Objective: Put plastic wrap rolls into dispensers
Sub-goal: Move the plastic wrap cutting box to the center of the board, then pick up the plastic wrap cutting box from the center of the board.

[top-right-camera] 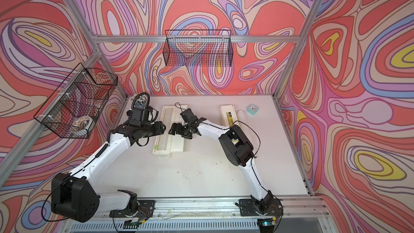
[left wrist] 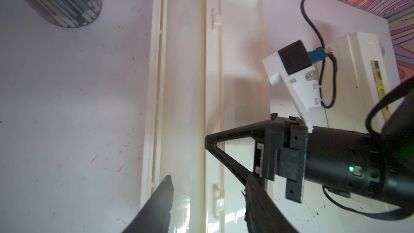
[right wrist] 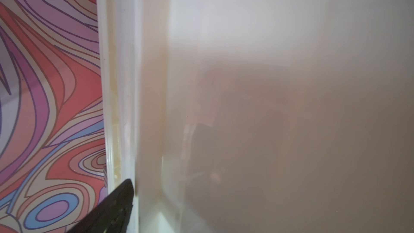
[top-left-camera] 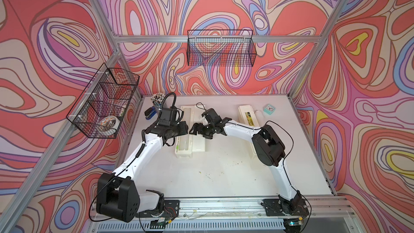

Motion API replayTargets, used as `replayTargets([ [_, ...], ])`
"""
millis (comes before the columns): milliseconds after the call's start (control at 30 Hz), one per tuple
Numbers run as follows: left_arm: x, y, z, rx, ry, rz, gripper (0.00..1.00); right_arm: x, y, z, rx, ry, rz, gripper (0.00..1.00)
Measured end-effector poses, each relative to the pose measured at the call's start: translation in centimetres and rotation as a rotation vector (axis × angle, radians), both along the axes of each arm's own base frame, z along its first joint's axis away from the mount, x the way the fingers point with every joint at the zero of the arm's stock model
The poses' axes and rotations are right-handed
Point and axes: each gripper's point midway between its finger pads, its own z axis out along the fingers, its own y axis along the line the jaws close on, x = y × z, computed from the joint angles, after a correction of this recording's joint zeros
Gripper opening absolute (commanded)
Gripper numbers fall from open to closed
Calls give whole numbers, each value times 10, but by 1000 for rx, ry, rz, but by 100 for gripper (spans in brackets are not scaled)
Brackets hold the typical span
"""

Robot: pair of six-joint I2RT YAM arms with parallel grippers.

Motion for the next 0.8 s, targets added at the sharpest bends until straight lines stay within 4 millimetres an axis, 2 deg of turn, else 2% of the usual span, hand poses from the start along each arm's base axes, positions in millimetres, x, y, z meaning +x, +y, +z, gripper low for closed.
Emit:
replayTargets([
  [67,2,-2,9,-7,-19,-9,54,4,-7,5,-46,-39,-1,98],
  [167,6,-6,21,-25,-42,-24,54,4,-28,17,-152,-90,-6,98],
  [267,13,-15,34,-45,-66,-46,53,-1,-57,42,-265,-144,-21,98],
  [433,25,-50,44,-58,-107,-135,53,-6,-116,113,-405,-306,-83,98],
  [467,26,-59,44,-60,-115,-158,53,-4,-128,124,-419,-334,-100,98],
  [567,27,-82,39,-62,-125,-215,53,14,-181,153,-473,-399,-191,98],
  [667,30,-97,35,-66,-127,-246,53,42,-238,154,-549,-398,-283,98],
  [800,37,-107,38,-69,-148,-261,53,64,-293,122,-651,-332,-330,98],
])
